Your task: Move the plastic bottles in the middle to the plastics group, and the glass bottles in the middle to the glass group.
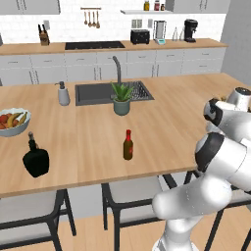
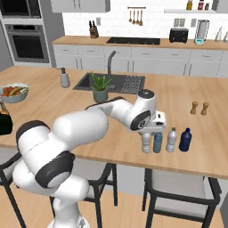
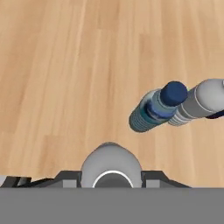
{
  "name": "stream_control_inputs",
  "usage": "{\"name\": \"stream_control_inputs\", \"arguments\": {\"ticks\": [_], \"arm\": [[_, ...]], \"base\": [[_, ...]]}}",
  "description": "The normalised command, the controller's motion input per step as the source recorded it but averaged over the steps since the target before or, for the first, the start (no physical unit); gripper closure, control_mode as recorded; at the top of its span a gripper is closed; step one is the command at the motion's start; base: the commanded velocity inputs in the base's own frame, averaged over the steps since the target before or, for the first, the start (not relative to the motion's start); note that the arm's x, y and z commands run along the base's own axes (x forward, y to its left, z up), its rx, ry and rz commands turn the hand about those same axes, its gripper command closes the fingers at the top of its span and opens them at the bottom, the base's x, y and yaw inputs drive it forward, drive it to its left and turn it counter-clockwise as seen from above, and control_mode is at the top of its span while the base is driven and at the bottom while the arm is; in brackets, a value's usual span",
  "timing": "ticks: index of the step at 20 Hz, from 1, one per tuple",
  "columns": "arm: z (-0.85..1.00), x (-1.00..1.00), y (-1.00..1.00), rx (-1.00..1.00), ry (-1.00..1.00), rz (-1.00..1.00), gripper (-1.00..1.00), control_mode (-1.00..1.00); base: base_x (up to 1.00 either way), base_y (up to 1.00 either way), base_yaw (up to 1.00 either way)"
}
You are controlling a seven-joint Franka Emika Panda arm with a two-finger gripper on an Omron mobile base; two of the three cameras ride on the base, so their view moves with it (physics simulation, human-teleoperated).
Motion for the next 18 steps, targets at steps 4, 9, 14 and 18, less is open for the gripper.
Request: {"name": "stream_control_inputs", "arguments": {"ticks": [4,9,14,18], "arm": [[-0.07,-0.34,-0.85,0.00,0.00,-0.13,1.00,-1.00],[-0.10,-0.23,-0.77,0.02,0.00,-0.10,1.00,-1.00],[-0.08,0.11,-0.56,0.13,0.00,-0.02,1.00,-1.00],[-0.23,0.15,-0.31,0.25,0.00,0.00,1.00,-1.00]], "base": [[0.00,0.00,0.00],[0.00,0.00,0.00],[0.00,0.00,0.00],[0.00,0.00,0.00]]}}
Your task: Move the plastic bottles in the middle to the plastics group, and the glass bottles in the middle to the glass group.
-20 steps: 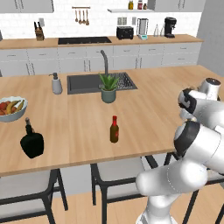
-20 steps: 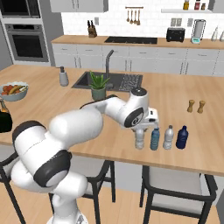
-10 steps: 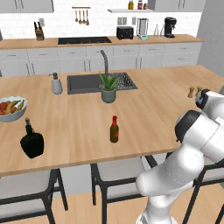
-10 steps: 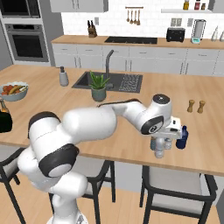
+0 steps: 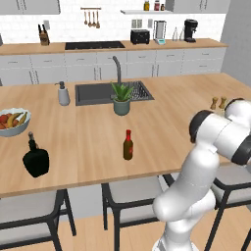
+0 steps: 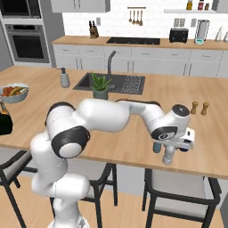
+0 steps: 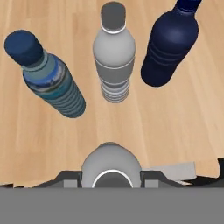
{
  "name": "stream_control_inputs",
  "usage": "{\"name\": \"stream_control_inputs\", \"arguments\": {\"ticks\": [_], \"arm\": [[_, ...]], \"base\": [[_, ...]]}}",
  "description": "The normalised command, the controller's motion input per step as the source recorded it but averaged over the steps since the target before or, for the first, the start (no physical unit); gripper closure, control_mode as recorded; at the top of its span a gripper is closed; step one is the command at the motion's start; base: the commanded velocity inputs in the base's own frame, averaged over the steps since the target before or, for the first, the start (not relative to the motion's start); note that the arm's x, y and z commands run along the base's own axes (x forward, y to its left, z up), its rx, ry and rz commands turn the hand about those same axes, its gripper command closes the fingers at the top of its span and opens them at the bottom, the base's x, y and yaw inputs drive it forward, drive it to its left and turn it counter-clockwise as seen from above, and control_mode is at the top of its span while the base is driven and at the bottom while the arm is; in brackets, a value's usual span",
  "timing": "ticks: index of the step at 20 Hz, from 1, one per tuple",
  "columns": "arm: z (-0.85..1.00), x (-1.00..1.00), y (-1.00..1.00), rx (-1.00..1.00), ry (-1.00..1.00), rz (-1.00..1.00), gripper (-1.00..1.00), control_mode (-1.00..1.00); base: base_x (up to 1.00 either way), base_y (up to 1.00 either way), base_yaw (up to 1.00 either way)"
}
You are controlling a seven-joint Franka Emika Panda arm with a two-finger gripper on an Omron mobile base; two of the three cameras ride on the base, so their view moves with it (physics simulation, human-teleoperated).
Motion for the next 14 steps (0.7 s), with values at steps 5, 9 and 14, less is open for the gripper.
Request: {"name": "stream_control_inputs", "arguments": {"ticks": [5,9,14], "arm": [[-0.13,0.19,-0.27,0.23,0.00,0.00,1.00,-1.00],[0.00,0.34,-0.22,0.14,0.00,0.00,1.00,-1.00],[-0.02,0.23,-0.11,0.05,-0.02,0.00,1.00,-1.00]], "base": [[0.00,0.00,0.00],[0.00,0.00,0.00],[0.00,0.00,0.00]]}}
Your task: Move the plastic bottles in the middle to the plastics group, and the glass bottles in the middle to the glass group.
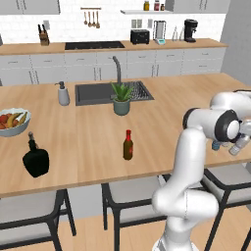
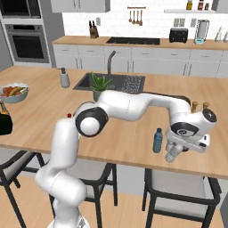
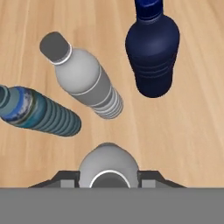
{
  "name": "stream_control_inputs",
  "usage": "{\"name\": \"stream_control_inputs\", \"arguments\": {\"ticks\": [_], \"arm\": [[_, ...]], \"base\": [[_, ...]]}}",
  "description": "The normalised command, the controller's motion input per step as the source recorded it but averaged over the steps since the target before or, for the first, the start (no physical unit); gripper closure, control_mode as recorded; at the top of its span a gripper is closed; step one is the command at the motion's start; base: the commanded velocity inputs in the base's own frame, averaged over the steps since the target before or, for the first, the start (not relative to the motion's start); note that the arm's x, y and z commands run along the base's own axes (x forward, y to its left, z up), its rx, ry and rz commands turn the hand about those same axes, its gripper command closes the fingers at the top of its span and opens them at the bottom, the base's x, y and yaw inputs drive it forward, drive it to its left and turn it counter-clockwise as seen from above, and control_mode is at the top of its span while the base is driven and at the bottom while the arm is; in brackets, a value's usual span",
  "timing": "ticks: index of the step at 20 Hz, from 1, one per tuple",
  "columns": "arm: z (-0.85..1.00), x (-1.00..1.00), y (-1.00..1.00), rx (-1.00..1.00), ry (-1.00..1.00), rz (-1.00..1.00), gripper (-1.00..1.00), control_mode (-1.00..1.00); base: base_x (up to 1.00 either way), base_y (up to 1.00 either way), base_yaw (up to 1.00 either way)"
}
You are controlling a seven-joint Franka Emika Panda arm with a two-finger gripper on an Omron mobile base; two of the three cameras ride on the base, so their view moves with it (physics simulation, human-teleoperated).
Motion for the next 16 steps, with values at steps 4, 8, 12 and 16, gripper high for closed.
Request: {"name": "stream_control_inputs", "arguments": {"ticks": [4,8,12,16], "arm": [[-0.21,0.02,0.22,0.00,-0.03,0.00,1.00,-1.00],[-0.26,0.19,0.39,-0.01,-0.04,0.00,1.00,-1.00],[-0.38,0.19,0.51,-0.15,-0.07,0.00,1.00,-1.00],[-0.34,0.16,0.37,-0.28,-0.11,-0.02,1.00,-1.00]], "base": [[0.00,0.00,0.00],[0.00,0.00,0.00],[0.00,0.00,0.00],[0.00,0.00,0.00]]}}
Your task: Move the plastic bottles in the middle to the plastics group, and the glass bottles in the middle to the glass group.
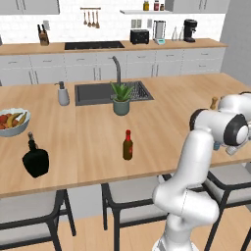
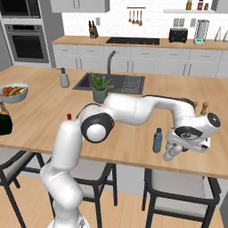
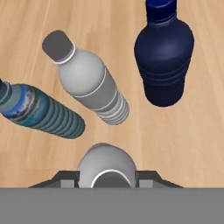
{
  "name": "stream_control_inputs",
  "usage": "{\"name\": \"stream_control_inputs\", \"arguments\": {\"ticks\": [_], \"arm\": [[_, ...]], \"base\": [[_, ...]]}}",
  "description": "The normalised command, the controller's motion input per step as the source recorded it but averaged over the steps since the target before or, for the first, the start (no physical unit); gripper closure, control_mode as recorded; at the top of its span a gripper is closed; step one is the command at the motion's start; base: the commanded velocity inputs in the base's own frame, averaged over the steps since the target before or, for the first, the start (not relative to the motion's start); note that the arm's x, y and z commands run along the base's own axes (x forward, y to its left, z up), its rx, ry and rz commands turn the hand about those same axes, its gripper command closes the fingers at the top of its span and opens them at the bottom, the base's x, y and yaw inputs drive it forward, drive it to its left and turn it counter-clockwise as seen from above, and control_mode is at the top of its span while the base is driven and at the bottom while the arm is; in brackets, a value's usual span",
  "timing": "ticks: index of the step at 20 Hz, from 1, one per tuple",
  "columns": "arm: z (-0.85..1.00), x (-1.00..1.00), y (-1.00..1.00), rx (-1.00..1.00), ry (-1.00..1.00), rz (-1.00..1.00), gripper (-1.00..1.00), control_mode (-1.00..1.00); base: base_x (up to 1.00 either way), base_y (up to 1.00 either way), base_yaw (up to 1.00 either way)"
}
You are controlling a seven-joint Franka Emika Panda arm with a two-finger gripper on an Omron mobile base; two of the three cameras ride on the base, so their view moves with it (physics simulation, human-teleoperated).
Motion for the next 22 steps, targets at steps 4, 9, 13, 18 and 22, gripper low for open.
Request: {"name": "stream_control_inputs", "arguments": {"ticks": [4,9,13,18,22], "arm": [[-0.30,0.28,0.39,-0.30,-0.08,-0.02,1.00,-1.00],[-0.31,0.25,0.55,-0.24,0.00,-0.04,1.00,-1.00],[-0.16,0.33,0.41,-0.09,0.03,-0.04,1.00,-1.00],[-0.19,0.37,0.23,-0.03,0.09,-0.01,1.00,-1.00],[-0.27,0.29,0.27,0.00,0.18,-0.02,1.00,-1.00]], "base": [[0.00,0.00,0.00],[0.00,0.00,0.00],[0.00,0.00,0.00],[0.00,0.00,0.00],[0.00,0.00,0.00]]}}
